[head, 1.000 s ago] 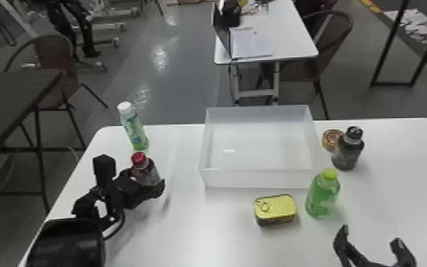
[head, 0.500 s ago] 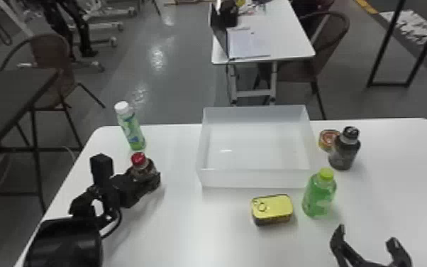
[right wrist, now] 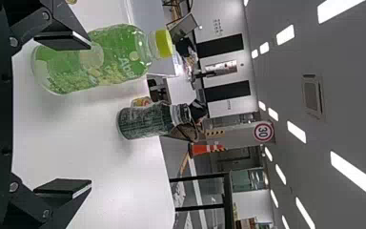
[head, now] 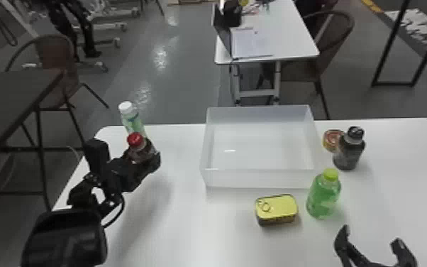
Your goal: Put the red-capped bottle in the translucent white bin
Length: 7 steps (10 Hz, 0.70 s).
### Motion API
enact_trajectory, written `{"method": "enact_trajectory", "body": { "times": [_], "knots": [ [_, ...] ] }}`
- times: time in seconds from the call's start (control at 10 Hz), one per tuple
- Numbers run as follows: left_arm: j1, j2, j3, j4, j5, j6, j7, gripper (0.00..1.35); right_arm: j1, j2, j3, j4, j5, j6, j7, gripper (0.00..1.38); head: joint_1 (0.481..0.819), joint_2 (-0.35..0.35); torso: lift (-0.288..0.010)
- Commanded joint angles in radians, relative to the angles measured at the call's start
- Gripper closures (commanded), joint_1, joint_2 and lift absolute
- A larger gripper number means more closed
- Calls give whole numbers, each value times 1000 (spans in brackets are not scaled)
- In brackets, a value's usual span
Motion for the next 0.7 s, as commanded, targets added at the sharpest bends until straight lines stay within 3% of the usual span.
{"method": "enact_trajectory", "body": {
  "times": [0.0,0.2,0.6],
  "knots": [
    [-12,13,-99,-88,93,38,13,823,0,0,0,2,-2,2,0,254,695,154,-78],
    [-48,20,-211,-100,186,73,19,823,-3,0,0,3,-2,0,2,254,695,80,-78],
    [-123,36,-394,-78,225,141,8,823,-3,3,0,8,-9,0,3,254,695,-39,-78]
  ]
}}
